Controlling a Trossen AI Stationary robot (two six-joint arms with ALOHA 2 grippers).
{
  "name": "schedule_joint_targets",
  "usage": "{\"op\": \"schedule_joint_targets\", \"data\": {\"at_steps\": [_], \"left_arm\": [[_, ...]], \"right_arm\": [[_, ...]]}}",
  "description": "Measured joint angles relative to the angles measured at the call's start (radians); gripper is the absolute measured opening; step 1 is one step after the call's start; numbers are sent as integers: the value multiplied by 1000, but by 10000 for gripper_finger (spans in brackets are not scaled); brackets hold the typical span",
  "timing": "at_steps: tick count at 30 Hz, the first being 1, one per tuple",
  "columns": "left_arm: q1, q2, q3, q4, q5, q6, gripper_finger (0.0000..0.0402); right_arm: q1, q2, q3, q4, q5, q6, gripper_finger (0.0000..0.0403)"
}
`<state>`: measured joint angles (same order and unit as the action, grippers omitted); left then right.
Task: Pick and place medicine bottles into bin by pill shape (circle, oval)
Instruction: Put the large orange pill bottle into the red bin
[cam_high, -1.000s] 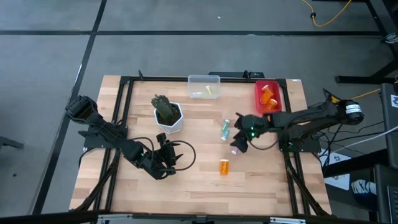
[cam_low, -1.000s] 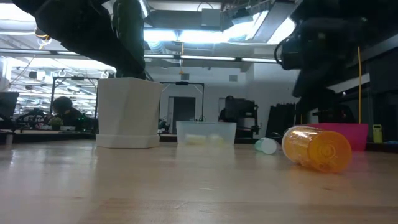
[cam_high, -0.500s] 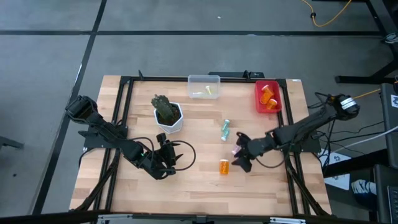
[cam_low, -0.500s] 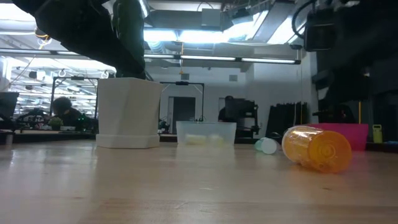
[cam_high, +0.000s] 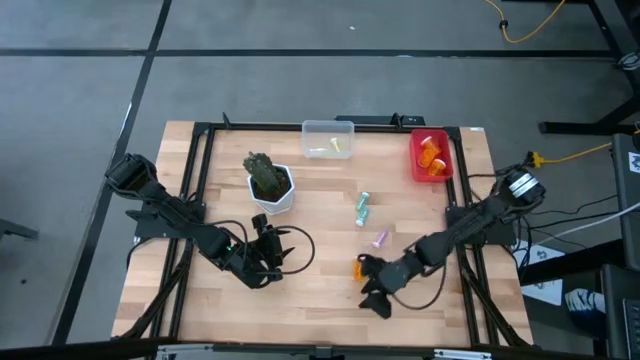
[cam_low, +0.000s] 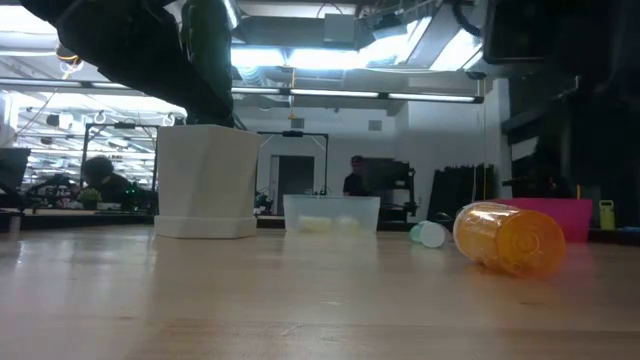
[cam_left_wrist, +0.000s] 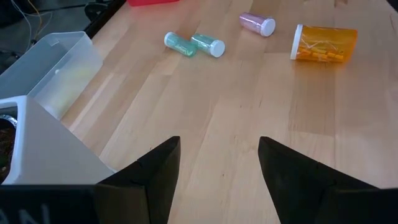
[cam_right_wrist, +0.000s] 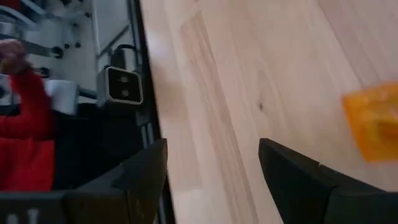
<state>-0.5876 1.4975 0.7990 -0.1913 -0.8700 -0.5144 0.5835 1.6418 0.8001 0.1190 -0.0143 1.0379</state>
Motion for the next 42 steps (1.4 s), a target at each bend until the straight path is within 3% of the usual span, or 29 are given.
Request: {"op": "schedule_joint_targets", "data": {"at_steps": [8,15,24,27,32,37,42], "left_arm": [[0,0,0,1,0,-8,211],[0,0,0,9,0,-8,211],[0,0,0,13,0,-8,211],[0,0,0,13,0,-7,211],[0,0,0,13,0,-7,211],[0,0,0,13,0,-7,211],[0,0,0,13,0,-7,211]], "right_arm": [[-7,107,149,-288,81,-50,255],[-24,110,154,-347,202,-52,255],[-92,110,154,-562,327,-50,255],[-116,110,154,-580,308,-48,255],[-136,110,154,-583,112,-44,255],[-137,110,169,-577,28,-88,255],[-126,111,254,-573,39,-220,255]]}}
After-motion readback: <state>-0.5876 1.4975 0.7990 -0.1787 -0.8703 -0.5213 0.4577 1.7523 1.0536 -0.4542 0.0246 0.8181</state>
